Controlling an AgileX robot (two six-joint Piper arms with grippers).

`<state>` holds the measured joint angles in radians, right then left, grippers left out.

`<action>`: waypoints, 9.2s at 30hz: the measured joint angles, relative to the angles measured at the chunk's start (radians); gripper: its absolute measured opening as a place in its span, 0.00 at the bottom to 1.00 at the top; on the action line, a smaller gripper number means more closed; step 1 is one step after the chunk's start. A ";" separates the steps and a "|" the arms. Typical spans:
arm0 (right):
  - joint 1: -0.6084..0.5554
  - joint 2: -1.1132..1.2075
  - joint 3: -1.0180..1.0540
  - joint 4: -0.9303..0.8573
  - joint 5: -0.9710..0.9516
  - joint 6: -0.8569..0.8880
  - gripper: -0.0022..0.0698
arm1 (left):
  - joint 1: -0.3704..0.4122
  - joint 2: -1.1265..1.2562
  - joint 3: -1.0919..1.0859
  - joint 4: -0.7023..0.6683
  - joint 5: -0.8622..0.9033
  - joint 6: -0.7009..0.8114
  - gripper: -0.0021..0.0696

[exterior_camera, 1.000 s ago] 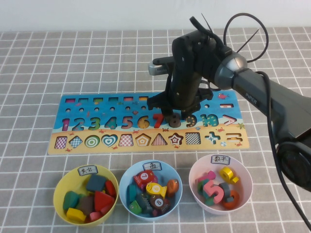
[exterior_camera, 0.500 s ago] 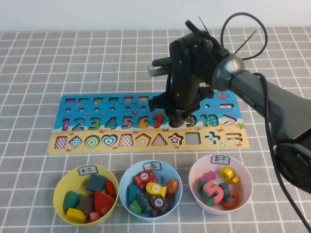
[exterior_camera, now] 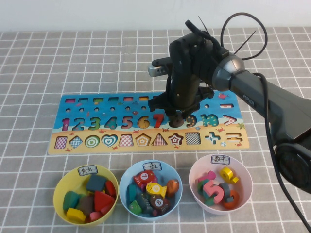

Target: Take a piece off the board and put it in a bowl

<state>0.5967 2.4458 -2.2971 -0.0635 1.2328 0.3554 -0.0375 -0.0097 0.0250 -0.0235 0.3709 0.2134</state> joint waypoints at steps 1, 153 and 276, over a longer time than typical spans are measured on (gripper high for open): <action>0.000 0.000 0.000 0.000 0.000 0.000 0.38 | 0.000 0.000 0.000 0.000 0.000 0.000 0.03; 0.133 -0.816 1.216 -0.052 -0.419 0.302 0.54 | 0.000 0.000 0.000 0.000 0.000 0.000 0.03; -0.585 -2.457 2.322 0.116 -0.983 -0.307 0.01 | -0.003 0.000 0.000 0.000 0.000 0.000 0.03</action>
<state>0.0118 -0.0114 0.0253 0.0527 0.2501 0.0489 -0.0410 -0.0097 0.0250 -0.0235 0.3709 0.2134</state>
